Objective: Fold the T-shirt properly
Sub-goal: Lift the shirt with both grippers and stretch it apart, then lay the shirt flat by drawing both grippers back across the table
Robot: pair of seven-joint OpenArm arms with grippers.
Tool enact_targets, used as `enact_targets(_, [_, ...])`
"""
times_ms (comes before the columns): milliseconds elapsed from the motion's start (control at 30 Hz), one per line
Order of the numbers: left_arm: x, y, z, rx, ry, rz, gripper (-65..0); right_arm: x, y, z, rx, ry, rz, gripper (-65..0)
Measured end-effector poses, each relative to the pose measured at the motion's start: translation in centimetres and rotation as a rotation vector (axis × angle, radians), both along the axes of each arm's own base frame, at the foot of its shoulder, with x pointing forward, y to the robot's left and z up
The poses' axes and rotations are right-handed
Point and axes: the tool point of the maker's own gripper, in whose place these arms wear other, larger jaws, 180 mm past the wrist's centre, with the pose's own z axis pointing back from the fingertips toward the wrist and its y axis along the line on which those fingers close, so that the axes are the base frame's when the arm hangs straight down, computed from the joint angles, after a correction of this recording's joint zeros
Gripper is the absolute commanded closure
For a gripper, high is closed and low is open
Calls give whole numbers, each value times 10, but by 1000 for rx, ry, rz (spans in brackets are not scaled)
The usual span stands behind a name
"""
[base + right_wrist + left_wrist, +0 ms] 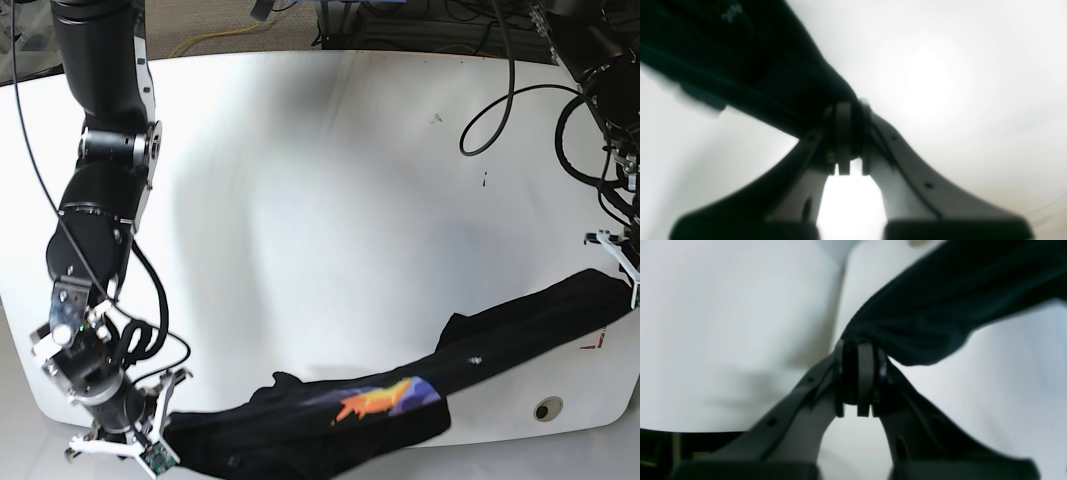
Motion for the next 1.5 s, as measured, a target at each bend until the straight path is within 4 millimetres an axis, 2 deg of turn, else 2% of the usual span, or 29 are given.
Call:
enact_targets(167, [-27,-14,-69,-61,125,-55,0,-33,-6,-96,111,192,-24,0])
enact_targets(300, [-55,-17,-119,-103,201,-86,0,-73,-11,-164,221,333,-45,0])
enact_targets(400, [-78,-17,-156,-153,267,-96,0,-103,-13,-205,265,434,-56,0])
enact_targets(533, [-111,-11,-195,-195,351,-83,0,-142,-9,-245,340,539,-56,0])
enact_targets(600, [-123,-7,-203,-193,386,-87,0,-157,-9,-254,400,560,-60,0])
enact_targets(667, [-130,-3,-205,-183,399,-97,0,-174,-18,-266,431,592,-95,0])
enact_targets(767, [-134,-3,-207,-186,407,-103,0,-194,-27,-276,467,625,-123,0])
enact_targets(933, [-144,-4,-211,-189,423,-106,0,-223,-29,-291,533,670,-145,-5])
enact_targets(1000, [-145,-3,-211,-188,423,-105,0,-235,-32,-297,540,692,-156,-36])
enact_targets(1100, [-145,-3,-211,-188,425,-103,0,-250,-31,-294,534,710,-148,-193])
enact_targets(1200, [-145,-3,-211,-187,424,-100,0,-251,-26,-274,522,664,-116,-384])
enact_targets(1267, [-145,-3,-211,-185,424,-97,0,-249,-16,-255,540,614,-71,-480])
enact_targets(1333, [-145,-3,-211,-183,425,-97,0,-247,-7,-242,549,596,-37,-518])
enact_targets(1500, [-146,-3,-212,-181,429,-96,0,-244,0,-236,557,633,-13,-479])
